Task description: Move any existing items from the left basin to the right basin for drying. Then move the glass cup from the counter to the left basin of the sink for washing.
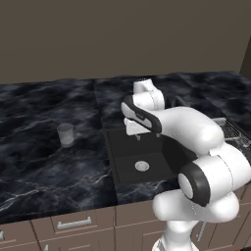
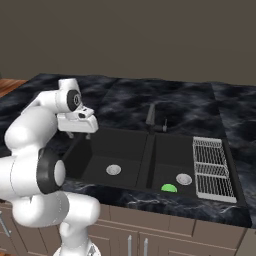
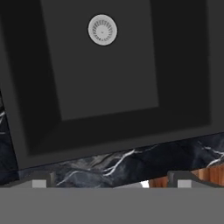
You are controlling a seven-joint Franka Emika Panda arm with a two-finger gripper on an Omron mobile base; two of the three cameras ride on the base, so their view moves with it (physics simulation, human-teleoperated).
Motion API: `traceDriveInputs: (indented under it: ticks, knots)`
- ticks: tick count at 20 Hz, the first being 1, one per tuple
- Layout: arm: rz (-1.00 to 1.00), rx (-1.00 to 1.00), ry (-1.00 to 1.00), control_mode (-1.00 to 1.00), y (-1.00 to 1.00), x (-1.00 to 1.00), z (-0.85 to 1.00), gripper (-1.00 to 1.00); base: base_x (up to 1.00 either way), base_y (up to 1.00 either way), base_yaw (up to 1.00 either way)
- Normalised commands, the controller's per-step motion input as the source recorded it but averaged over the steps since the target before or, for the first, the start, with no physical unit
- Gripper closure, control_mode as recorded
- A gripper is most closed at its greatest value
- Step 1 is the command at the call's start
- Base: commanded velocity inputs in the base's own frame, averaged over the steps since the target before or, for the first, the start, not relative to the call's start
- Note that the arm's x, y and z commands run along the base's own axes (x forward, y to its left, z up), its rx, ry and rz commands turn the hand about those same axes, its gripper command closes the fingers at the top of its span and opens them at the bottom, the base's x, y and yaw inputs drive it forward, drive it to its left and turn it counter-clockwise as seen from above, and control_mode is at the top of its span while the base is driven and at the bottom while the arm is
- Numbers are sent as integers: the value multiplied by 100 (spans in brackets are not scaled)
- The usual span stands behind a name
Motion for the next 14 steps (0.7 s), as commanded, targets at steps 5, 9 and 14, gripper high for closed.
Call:
traceDriveInputs:
  ticks: [5, 9, 14]
  knots:
    - [0, 0, -1, -100, 52, 0, 0, -100, 0, 0, 0]
    - [0, 0, -1, -100, 49, 0, 1, -100, 0, 0, 0]
    - [0, 0, -4, -100, 48, 0, 2, -100, 0, 0, 0]
